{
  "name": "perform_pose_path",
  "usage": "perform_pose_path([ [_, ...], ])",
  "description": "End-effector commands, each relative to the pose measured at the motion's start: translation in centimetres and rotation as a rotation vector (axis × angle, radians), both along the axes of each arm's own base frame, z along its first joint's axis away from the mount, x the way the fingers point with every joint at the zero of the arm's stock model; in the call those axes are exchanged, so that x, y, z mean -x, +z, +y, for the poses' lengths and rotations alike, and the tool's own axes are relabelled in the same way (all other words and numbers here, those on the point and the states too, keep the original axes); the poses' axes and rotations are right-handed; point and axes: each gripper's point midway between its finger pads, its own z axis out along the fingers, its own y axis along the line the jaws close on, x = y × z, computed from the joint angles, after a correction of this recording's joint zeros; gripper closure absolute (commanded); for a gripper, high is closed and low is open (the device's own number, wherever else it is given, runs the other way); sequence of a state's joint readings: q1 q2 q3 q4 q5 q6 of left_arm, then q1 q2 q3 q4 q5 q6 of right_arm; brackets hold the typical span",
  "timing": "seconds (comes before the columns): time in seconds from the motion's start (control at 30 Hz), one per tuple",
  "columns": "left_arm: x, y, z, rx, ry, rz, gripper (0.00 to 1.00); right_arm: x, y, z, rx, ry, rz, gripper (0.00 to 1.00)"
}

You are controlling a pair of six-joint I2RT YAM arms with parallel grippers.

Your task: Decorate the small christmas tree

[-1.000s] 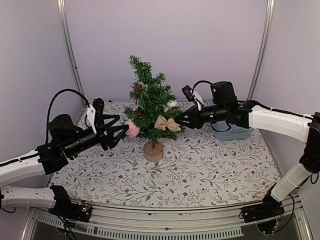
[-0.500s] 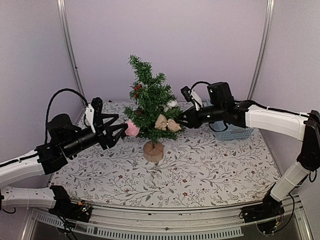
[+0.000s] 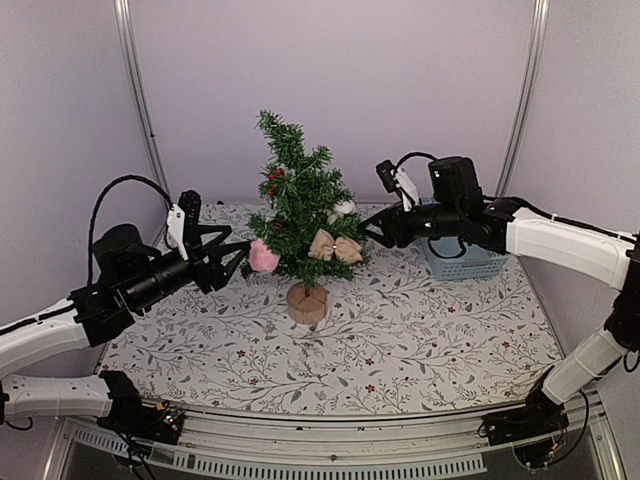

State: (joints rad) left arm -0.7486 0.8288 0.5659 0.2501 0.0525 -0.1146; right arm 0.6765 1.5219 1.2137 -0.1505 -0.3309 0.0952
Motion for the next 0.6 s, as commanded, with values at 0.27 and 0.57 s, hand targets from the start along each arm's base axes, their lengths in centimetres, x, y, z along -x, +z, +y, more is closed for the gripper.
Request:
perform_pose_path([
  [0.27, -5.1, 1.2, 5.1, 0.114, 0.155, 0.137, 0.34, -1.4, 3.6, -7.0, -0.11, -0.111, -0.045, 0.45],
  [0.57, -10.9, 0.0, 11.7, 0.06, 0.35, 0.325, 0.27, -3.2, 3.7, -16.7, -0.226, -0.258, -0.028, 0.43],
])
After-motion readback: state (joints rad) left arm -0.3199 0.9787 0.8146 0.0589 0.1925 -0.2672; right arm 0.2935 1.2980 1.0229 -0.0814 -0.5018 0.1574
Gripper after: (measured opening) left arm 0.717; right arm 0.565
